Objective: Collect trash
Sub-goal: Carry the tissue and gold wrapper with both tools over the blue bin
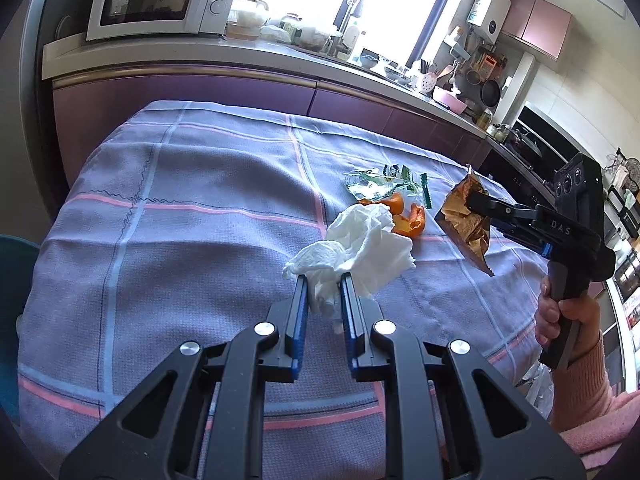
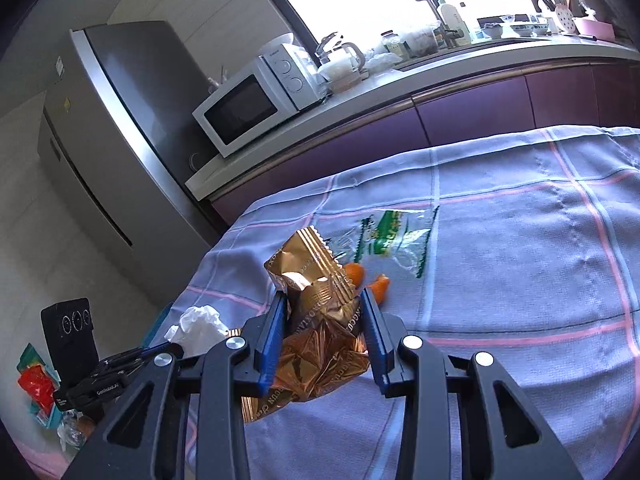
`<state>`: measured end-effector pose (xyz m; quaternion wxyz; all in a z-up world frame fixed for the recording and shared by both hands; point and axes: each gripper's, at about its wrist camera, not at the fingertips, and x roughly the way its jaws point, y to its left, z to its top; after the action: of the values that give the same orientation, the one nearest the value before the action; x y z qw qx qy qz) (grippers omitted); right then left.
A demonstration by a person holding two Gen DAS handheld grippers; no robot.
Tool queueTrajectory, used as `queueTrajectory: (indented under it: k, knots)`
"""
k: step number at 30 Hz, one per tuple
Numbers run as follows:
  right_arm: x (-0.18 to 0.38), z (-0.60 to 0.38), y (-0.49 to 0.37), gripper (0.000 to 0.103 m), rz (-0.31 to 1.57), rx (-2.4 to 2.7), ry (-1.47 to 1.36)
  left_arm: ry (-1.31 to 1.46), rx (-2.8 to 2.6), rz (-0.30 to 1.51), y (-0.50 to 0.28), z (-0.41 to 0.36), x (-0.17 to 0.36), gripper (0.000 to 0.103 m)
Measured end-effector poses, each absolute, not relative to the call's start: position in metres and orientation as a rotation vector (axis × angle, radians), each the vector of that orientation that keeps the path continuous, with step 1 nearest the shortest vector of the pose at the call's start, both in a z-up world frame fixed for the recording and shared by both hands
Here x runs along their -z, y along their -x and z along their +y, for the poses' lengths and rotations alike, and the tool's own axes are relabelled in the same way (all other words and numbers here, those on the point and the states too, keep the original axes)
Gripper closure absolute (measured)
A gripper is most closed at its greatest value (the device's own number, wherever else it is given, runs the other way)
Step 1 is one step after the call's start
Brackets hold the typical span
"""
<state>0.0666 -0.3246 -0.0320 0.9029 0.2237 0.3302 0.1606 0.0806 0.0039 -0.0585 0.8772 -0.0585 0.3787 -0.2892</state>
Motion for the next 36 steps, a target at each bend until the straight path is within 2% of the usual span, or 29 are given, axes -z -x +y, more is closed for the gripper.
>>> queueTrajectory:
  k: [36]
  knots:
    - [0.027, -0.180, -0.094, 0.068, 0.736, -0.612, -0.354, 0.186, 0.341, 0.706, -0.042, 0.139, 0.043, 0.087]
